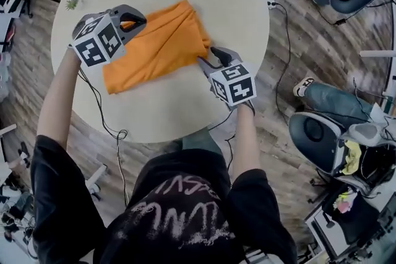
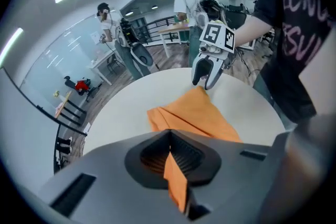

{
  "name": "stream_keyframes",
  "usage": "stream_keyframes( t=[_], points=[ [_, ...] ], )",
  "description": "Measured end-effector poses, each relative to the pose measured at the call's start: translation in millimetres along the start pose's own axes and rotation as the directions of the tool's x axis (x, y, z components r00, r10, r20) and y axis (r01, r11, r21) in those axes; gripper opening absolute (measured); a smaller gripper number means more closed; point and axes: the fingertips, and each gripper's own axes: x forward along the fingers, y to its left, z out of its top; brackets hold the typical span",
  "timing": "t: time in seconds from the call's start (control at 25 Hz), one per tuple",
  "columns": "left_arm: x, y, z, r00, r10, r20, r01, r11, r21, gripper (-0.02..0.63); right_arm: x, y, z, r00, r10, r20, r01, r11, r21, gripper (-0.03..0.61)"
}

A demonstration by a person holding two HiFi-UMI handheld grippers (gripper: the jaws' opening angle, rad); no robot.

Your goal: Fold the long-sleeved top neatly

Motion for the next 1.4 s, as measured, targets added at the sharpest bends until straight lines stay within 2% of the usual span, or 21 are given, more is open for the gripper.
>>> stream_keyframes(
  t=[0.16,0.36,0.52,0.64,0.76,0.92,1.0,1.08,1.2,1.28,1.4],
  points=[
    [36.5,8.6,10.8,0.998,-0.054,-0.044,0.058,0.993,0.106,0.014,19.3,10.8,-0.8,0.999,0.037,0.006,-0.037,0.999,0.024,0.194],
    [84.8,18.9,31.0,0.989,-0.129,-0.079,0.143,0.965,0.220,0.063,34.1,13.4,-1.9,0.997,0.082,0.002,-0.082,0.997,0.012,0.122],
    [120.5,15.9,41.2,0.980,-0.161,-0.114,0.190,0.926,0.326,0.150,34.4,22.2,-8.6,0.992,0.122,-0.028,-0.123,0.992,-0.031,0.052],
    [145.7,11.2,42.9,0.971,-0.173,-0.168,0.227,0.888,0.399,0.150,26.0,27.6,-15.8,0.990,0.136,-0.038,-0.138,0.990,-0.038,0.040],
    [158.9,10.5,30.2,0.951,-0.201,-0.233,0.286,0.856,0.429,0.133,18.6,30.7,-20.6,0.988,0.147,-0.050,-0.150,0.988,-0.046,0.035],
    [161.6,16.1,13.7,0.930,-0.262,-0.259,0.351,0.846,0.402,0.140,14.3,20.1,-22.0,0.987,0.148,-0.062,-0.149,0.989,-0.019,0.034],
    [163.0,18.4,11.4,0.909,-0.298,-0.291,0.400,0.819,0.411,0.153,12.7,10.1,-23.3,0.989,0.133,-0.066,-0.132,0.991,0.010,0.036],
    [162.7,16.1,17.2,0.884,-0.349,-0.312,0.457,0.788,0.413,0.201,9.7,1.4,-26.9,0.992,0.116,-0.057,-0.114,0.992,0.049,0.049],
    [164.8,10.8,35.9,0.858,-0.385,-0.340,0.507,0.738,0.445,0.244,-2.2,-6.0,-31.1,0.995,0.098,-0.036,-0.092,0.988,0.123,0.121],
    [170.4,6.2,43.7,0.841,-0.390,-0.376,0.536,0.696,0.477,0.259,-10.6,-10.2,-31.5,0.997,0.080,-0.021,-0.076,0.983,0.168,0.180],
    [181.0,-7.1,43.4,0.797,-0.414,-0.440,0.599,0.640,0.482,0.278,-12.3,-12.3,-32.8,0.995,0.098,-0.013,-0.093,0.967,0.236,0.246]
  ],
)
